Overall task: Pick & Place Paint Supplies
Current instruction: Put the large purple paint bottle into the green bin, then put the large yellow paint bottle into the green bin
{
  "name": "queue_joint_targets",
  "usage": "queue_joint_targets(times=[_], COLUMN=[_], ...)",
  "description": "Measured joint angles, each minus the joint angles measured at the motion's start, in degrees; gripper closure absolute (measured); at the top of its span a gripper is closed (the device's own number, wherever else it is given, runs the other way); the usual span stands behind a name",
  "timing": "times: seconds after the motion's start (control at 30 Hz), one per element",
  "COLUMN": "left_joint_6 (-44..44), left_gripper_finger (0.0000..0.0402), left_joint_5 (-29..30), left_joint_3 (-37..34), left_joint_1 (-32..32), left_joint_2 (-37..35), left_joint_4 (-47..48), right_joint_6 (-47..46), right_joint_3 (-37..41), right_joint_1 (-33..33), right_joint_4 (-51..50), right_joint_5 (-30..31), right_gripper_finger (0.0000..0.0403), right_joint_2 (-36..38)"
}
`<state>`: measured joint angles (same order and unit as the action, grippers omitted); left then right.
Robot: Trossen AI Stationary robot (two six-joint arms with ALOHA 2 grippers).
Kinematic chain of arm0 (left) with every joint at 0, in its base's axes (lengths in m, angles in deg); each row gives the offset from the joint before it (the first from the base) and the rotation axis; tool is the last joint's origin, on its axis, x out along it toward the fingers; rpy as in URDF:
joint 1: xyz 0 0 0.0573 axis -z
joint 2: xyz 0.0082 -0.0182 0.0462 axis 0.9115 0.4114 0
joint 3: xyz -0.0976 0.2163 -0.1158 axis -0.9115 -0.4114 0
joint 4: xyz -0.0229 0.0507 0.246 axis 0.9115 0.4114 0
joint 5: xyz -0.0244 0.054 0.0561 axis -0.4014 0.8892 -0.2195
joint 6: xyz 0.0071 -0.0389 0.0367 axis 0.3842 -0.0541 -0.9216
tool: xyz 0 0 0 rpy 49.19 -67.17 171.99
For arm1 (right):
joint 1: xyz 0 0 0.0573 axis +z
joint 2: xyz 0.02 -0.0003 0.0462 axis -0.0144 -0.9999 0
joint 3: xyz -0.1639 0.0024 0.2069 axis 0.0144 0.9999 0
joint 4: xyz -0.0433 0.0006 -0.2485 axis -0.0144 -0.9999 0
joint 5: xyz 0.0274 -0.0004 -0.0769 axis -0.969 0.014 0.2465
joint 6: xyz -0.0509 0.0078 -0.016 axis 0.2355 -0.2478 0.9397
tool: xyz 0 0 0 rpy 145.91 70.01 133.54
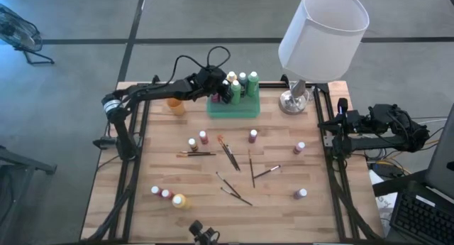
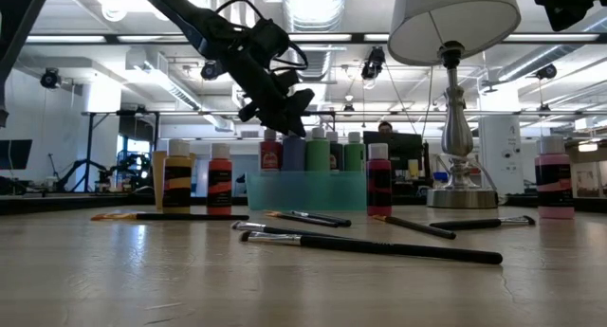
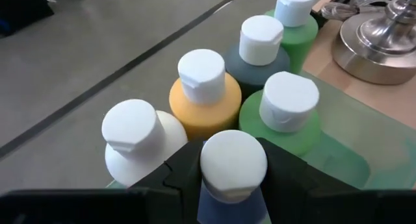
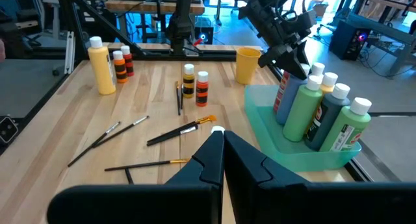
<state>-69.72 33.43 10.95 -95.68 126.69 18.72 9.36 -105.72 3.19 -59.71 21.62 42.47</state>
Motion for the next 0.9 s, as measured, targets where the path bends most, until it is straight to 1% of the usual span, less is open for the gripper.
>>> queue_joint_targets(times=[0.3, 0.57, 0.73, 0.9], left_joint_6=[-2.8, -2.9, -2.8, -2.9], left_gripper_finger=[0.0244, 0.0224, 0.0223, 0.0224], left_joint_5=[0.9, 0.7, 0.5, -1.6], left_joint_3=[0.5, 2.5, 7.6, 15.2], left_joint_1=[-0.4, -0.4, -0.3, 0.5], left_joint_2=[-0.1, -0.2, -0.4, -0.4], left_joint_4=[-0.7, -0.4, 3.4, 12.9], right_joint_6=[0.0, 0.0, 0.0, 0.0], right_joint_3=[0.0, 0.0, 0.0, 0.0], right_joint_1=[0.0, 0.0, 0.0, 0.0], right_joint_4=[0.0, 0.0, 0.0, 0.0], right_joint_5=[0.0, 0.0, 0.0, 0.0], right_gripper_finger=[0.0394, 0.0394, 0.0394, 0.0394], right_joint_2=[0.0, 0.0, 0.0, 0.0])
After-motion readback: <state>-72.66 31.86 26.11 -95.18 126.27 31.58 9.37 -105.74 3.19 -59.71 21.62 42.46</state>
